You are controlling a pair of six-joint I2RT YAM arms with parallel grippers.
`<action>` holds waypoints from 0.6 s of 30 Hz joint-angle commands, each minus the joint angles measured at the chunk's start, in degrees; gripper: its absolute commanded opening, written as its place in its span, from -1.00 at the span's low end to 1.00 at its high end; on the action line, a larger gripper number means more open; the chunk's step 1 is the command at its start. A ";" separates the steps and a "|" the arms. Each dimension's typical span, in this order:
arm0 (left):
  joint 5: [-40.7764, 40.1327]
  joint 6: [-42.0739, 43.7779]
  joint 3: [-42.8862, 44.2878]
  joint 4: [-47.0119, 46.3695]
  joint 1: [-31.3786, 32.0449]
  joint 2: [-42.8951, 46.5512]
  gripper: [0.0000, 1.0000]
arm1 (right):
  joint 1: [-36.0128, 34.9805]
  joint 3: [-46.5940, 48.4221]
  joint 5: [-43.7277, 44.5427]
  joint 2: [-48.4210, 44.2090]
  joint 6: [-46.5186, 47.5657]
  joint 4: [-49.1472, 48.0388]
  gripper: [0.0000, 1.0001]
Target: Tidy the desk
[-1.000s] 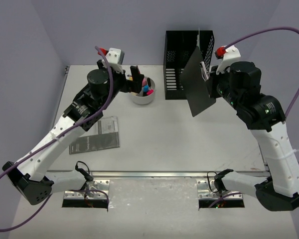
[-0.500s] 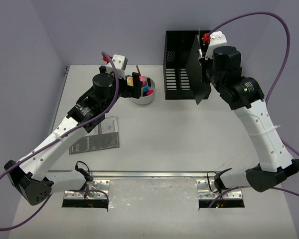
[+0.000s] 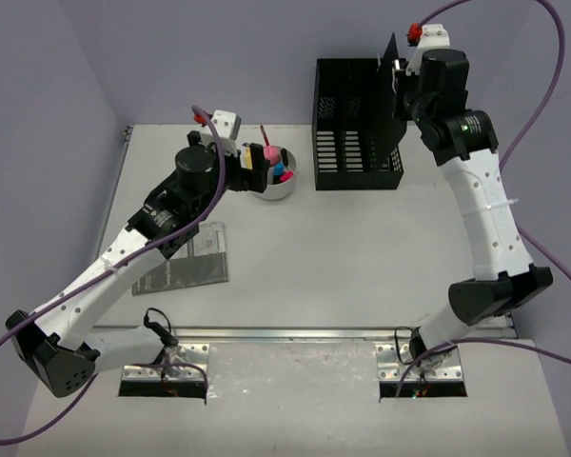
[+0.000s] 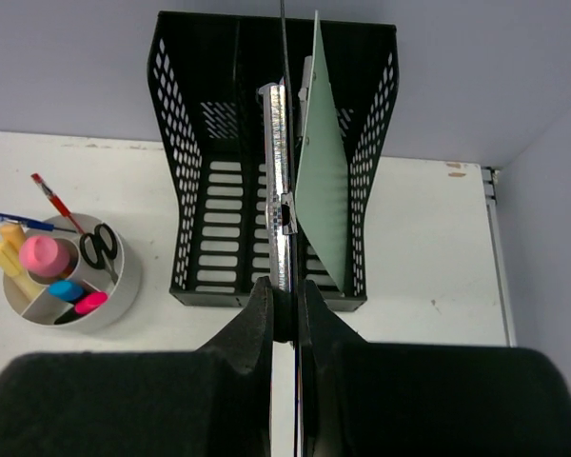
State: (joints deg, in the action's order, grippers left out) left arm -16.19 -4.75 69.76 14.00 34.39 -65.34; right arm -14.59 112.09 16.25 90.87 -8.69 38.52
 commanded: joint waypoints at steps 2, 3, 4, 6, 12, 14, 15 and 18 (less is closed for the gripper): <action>-0.95 0.45 -0.50 -3.36 -0.73 1.18 1.00 | 0.26 5.76 -3.68 2.99 -2.04 -5.65 -0.98; -1.04 0.53 -0.50 -3.36 -0.73 1.27 1.00 | 0.35 6.73 -3.33 4.39 -1.77 -6.00 -0.97; -1.22 0.54 -0.67 -3.45 -0.73 1.27 1.00 | 0.44 6.91 -3.24 4.93 -1.68 -6.96 -0.98; -1.22 0.62 -1.11 -3.63 -0.82 1.53 1.00 | 1.05 7.78 -3.59 6.68 -0.81 -8.72 -0.98; -1.22 0.62 -2.08 -3.89 -1.08 1.80 1.00 | 1.76 12.71 -4.21 13.27 0.34 -10.22 -0.97; -1.22 0.71 -2.52 -4.07 -1.17 2.06 1.00 | 2.20 12.36 -4.65 14.15 0.51 -11.10 -0.98; -1.22 0.71 -2.87 -4.24 -1.17 2.23 1.00 | 2.28 12.19 -4.82 14.77 0.69 -12.06 -0.97; -1.22 0.80 -3.66 -4.24 -1.43 2.59 1.00 | 2.90 12.71 -6.67 16.09 -0.18 -11.98 -0.97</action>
State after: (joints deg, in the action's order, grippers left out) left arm -16.78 -4.67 66.67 12.60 33.98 -64.90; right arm -12.32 121.86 11.11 107.28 -8.73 32.53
